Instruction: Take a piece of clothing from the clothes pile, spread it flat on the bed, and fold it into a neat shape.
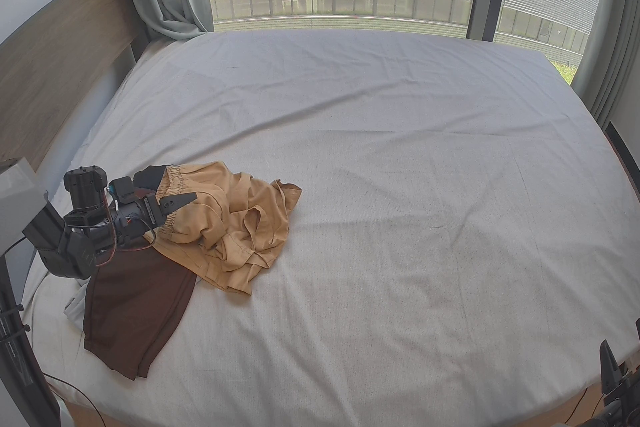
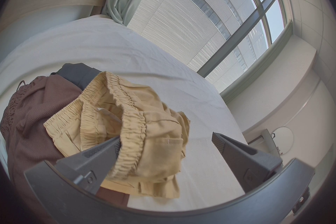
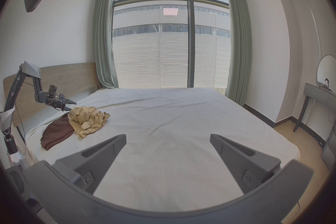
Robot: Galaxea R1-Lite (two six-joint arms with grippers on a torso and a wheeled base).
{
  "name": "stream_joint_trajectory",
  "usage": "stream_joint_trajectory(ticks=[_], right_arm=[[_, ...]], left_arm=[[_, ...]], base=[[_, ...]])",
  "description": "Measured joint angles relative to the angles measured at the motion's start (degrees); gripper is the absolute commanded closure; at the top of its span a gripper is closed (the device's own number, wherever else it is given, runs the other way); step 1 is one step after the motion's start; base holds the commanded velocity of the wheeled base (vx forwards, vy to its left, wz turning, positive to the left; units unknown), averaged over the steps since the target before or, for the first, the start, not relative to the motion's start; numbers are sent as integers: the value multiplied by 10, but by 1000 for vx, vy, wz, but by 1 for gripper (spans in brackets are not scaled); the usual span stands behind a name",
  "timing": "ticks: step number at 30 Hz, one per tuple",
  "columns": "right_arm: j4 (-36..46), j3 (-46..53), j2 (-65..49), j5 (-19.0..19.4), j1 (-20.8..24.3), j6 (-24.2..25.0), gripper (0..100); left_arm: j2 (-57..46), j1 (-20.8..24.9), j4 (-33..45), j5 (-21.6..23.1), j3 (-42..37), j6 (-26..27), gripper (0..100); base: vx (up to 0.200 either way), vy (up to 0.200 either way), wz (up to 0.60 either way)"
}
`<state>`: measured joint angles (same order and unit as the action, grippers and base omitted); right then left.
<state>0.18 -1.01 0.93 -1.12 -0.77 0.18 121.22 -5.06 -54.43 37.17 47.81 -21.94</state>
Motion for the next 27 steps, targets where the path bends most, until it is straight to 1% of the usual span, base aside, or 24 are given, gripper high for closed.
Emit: stream_joint_trajectory(ticks=[4, 10, 27], right_arm=[[0, 0, 0, 0, 0, 0, 0], [0, 0, 0, 0, 0, 0, 0], [0, 0, 0, 0, 0, 1, 0]], left_arm=[[-11, 7, 0, 4, -7, -1, 0], [-11, 20, -1, 5, 3, -2, 0], [55, 52, -2, -5, 72, -2, 0]], base=[[0, 0, 0], [0, 0, 0], [0, 0, 0]])
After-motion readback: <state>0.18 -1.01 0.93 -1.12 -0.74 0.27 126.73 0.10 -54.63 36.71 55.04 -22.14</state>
